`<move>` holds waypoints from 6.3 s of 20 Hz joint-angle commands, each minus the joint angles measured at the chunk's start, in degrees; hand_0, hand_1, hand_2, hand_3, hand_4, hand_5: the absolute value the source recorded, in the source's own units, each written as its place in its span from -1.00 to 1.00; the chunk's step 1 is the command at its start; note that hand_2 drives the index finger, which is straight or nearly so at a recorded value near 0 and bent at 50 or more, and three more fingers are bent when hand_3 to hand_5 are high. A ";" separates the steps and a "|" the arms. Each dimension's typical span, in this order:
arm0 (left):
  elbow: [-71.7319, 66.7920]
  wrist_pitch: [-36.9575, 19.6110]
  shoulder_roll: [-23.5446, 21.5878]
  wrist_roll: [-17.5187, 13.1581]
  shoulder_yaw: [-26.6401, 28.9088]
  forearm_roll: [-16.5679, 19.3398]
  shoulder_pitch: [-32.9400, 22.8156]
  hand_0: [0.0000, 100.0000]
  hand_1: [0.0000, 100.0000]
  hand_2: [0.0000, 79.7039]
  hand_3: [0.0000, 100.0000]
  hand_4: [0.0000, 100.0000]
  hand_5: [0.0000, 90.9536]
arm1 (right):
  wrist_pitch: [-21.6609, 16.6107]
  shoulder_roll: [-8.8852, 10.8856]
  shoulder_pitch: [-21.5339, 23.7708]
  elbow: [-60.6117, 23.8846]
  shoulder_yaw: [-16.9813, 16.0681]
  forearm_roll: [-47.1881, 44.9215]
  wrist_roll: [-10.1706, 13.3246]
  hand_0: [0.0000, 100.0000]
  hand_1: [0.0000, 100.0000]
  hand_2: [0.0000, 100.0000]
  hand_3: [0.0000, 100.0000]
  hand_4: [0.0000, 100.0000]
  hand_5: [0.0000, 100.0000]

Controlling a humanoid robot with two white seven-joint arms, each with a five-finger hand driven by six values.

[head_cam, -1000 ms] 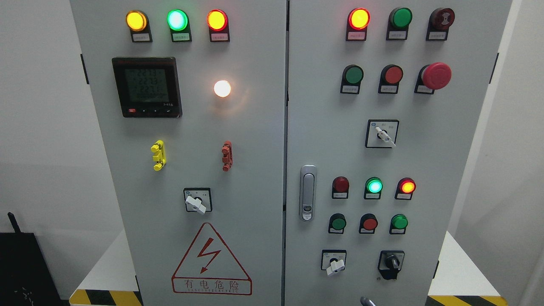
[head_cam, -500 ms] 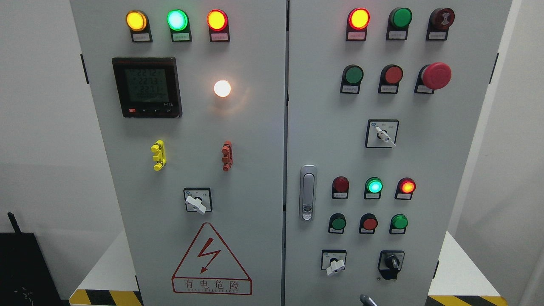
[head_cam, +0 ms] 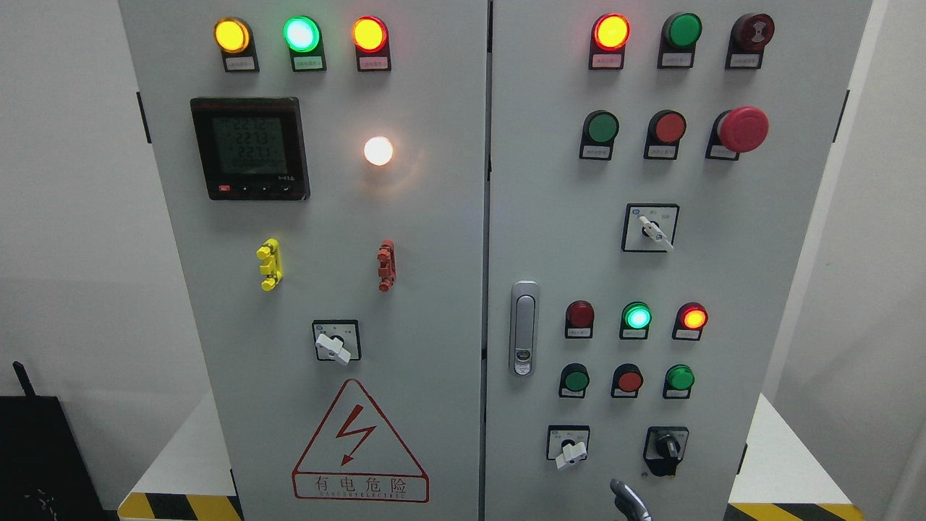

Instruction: Press green start button

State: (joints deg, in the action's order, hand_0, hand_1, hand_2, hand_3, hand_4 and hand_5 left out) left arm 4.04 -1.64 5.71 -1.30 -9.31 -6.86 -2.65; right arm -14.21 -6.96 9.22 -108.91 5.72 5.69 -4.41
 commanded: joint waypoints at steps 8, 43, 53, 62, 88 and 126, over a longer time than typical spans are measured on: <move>0.00 -0.03 0.00 -0.02 0.00 0.00 0.01 -0.76 0.11 -1.00 -1.00 -1.00 -1.00 | -1.17 0.10 -5.53 0.98 -3.43 13.18 -0.16 -0.89 -0.57 -1.00 -0.05 -0.17 -0.54; 0.00 -0.03 0.00 -0.02 0.00 0.00 0.01 -0.76 0.11 -1.00 -1.00 -1.00 -1.00 | -7.77 -0.51 -17.04 9.50 -10.91 49.50 2.57 -0.83 -0.83 -1.00 0.54 0.36 0.37; 0.00 -0.03 0.00 -0.02 0.00 0.00 0.01 -0.76 0.11 -1.00 -1.00 -1.00 -1.00 | -7.59 -0.60 -19.41 11.26 -9.85 50.47 2.57 -0.85 -0.83 -1.00 0.55 0.37 0.37; 0.00 -0.03 0.00 -0.02 0.00 0.00 0.01 -0.76 0.11 -1.00 -1.00 -1.00 -1.00 | -7.41 -0.69 -20.29 12.84 -8.80 50.56 2.48 -0.86 -0.83 -1.00 0.55 0.38 0.37; 0.00 -0.03 0.00 -0.02 0.00 0.00 0.01 -0.76 0.11 -1.00 -1.00 -1.00 -1.00 | -7.50 -0.69 -22.84 16.01 -9.24 50.91 3.18 -0.87 -0.83 -1.00 0.55 0.37 0.36; 0.00 -0.03 0.00 -0.02 0.00 0.00 0.01 -0.76 0.11 -1.00 -1.00 -1.00 -1.00 | 2.07 -0.60 -6.15 -2.01 -2.65 11.10 0.46 -0.92 -0.83 -1.00 -0.67 -0.78 -0.94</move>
State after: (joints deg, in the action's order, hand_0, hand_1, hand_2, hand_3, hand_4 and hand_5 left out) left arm 4.04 -1.63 5.71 -1.30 -9.32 -6.86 -2.64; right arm -15.05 -7.64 -0.23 -104.94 -0.76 25.58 -3.53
